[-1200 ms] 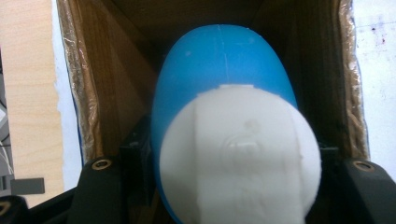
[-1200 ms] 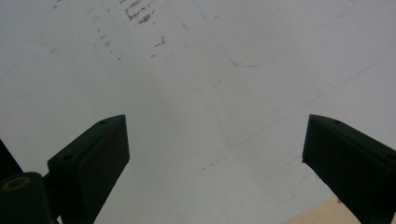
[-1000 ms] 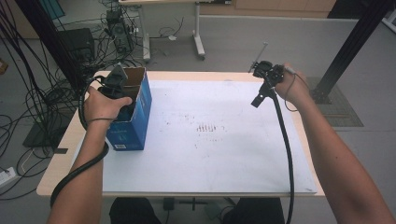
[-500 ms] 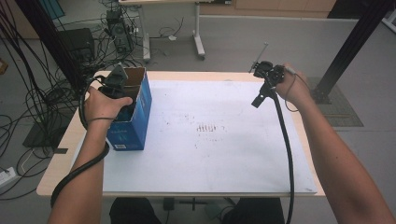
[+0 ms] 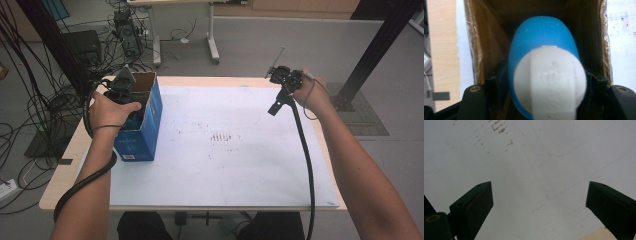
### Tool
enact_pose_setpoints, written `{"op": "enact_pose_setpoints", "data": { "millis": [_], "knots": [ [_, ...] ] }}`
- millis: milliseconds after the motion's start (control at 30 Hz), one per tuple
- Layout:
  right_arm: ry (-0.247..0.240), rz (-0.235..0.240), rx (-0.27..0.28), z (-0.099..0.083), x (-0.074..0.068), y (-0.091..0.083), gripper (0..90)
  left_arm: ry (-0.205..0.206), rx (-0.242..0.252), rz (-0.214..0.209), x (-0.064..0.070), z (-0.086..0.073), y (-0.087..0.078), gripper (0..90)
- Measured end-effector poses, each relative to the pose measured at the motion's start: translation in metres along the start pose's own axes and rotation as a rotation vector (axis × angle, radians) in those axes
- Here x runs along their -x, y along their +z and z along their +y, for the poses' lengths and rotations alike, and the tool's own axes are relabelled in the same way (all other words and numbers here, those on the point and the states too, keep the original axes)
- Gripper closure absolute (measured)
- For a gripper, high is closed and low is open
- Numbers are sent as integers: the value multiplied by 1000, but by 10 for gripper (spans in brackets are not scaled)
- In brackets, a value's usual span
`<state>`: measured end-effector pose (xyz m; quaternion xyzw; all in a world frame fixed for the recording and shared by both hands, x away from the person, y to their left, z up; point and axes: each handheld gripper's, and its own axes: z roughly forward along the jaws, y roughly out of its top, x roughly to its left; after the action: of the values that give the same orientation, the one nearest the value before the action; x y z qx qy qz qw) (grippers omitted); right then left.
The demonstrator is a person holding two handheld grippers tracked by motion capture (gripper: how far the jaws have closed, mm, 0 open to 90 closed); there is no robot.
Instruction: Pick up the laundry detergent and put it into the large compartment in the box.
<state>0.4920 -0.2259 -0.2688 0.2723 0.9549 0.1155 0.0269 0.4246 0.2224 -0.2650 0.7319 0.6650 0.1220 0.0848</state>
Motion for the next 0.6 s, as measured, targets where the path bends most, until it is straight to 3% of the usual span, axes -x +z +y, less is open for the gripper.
{"op": "enact_pose_setpoints", "data": {
  "millis": [600],
  "knots": [
    [0, -7, 4, -1, -2, -3, 74, 13, 61, 6, 1, 1, -35, 323]
  ]
}}
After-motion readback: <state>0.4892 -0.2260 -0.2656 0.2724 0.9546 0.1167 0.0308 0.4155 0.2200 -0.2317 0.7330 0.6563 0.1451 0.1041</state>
